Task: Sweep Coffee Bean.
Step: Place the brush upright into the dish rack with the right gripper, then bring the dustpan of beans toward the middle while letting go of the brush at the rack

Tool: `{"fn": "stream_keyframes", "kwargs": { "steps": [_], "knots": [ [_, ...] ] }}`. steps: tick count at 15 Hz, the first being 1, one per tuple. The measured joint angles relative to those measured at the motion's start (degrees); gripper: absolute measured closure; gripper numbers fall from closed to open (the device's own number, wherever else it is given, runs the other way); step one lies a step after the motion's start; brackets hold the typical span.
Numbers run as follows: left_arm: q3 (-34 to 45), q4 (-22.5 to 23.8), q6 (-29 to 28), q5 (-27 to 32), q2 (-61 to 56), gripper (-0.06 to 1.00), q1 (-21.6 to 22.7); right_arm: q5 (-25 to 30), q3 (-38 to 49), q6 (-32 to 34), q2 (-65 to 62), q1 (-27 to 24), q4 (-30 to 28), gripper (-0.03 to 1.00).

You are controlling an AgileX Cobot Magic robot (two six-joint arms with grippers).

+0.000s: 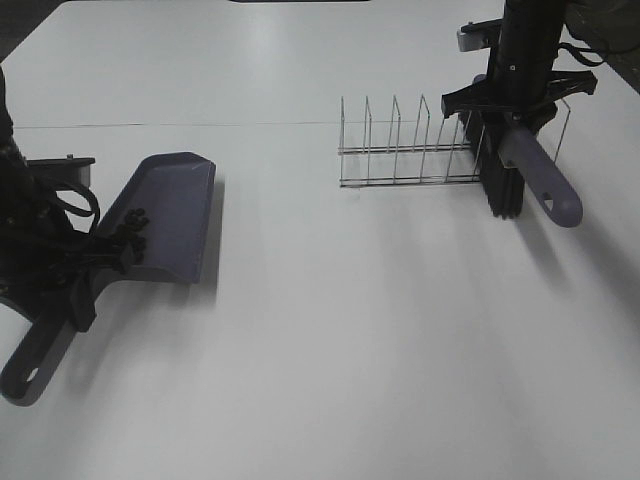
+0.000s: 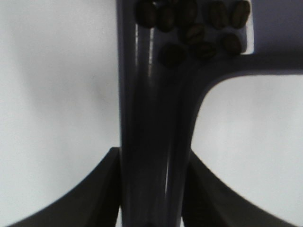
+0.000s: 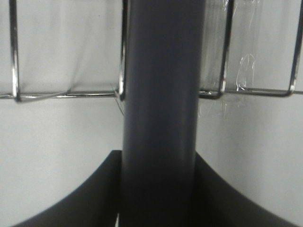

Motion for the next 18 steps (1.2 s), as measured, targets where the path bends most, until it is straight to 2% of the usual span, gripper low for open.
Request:
{"fn": "stream_keyframes", "kwargs": {
  "steps": [3,6,7,12,18],
  "knots": [
    [0.00,-0.80,0.00,0.00,0.00,0.62,0.00,0.00,0.00,-1.26,-0.06,-0.23,1.15,0.64],
    [0.00,-0.92,0.00,0.00,0.00,0.62,0.00,-0.17,-0.06,-3.04,-1.78,-0.17,2.81,0.36],
    [0.00,-0.92,0.00,0.00,0.00,0.62,0.00,-0.23,-0.06,-3.04,-2.41,-0.11,2.81,0.32],
    [0.00,-1.38,0.00,-0.57,0.00,0.62,0.00,-0.69,3.38,-3.90,-9.63,-0.11,2.98,0.29],
    [-2.98,-3.95,0.00,-2.18,2.52,0.62,0.00,-0.69,21.03,-5.96,-25.61,-0.11,3.04,0.29]
  ]
}}
